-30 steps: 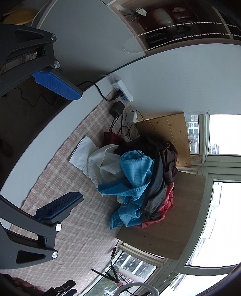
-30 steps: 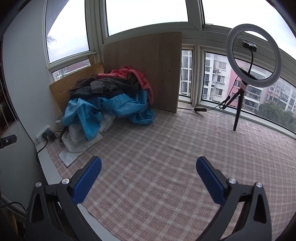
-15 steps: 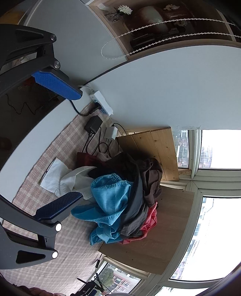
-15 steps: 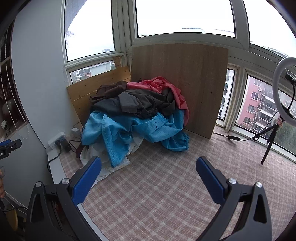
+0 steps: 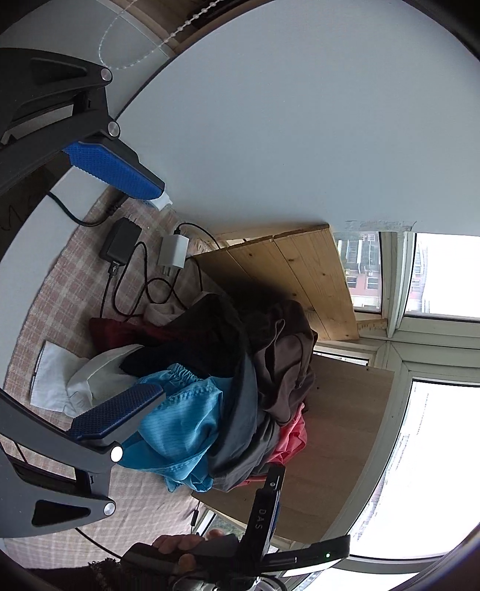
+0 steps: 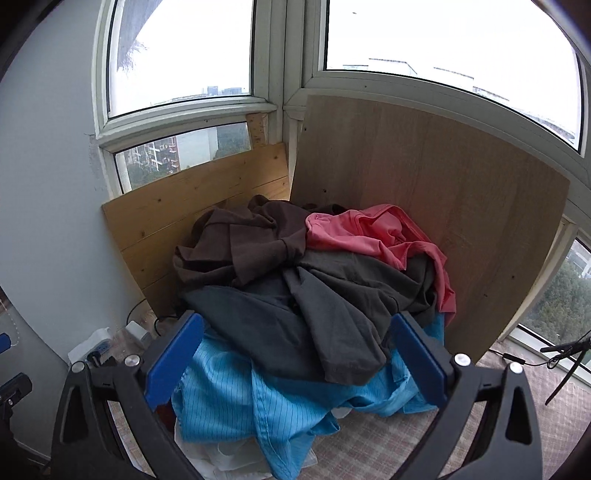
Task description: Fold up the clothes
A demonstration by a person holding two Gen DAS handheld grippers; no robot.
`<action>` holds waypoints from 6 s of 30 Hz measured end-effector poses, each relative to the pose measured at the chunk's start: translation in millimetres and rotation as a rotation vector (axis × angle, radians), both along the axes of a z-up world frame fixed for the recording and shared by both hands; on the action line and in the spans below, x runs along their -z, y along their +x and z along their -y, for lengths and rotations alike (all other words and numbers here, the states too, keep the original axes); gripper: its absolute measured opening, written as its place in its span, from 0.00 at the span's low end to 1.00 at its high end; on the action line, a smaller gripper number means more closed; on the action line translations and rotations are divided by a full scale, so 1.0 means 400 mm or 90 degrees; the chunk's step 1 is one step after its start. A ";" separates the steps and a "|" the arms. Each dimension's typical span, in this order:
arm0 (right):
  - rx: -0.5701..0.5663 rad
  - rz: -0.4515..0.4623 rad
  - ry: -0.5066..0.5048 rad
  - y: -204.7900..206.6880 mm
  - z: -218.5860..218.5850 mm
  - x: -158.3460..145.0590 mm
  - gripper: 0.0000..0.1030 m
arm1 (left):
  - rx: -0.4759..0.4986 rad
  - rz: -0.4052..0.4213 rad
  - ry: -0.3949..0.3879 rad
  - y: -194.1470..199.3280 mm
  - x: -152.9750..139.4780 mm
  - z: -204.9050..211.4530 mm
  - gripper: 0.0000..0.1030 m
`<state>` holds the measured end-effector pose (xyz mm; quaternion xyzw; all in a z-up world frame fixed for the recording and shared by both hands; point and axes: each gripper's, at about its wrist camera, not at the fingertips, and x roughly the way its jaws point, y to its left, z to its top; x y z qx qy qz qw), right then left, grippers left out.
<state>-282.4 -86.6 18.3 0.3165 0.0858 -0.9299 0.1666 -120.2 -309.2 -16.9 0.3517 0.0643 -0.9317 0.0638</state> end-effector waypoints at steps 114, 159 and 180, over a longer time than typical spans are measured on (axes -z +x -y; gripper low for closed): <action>0.269 0.375 -0.143 0.577 -1.035 0.472 0.53 | 0.614 0.202 -0.191 -0.295 0.364 -1.093 0.51; 0.213 0.233 -0.153 0.854 -1.083 0.190 0.05 | 0.569 0.140 -0.111 -0.165 0.076 -0.746 0.00; 0.218 0.267 0.107 0.665 -1.066 0.429 0.52 | 0.978 0.214 -0.399 -0.167 0.458 -1.307 0.26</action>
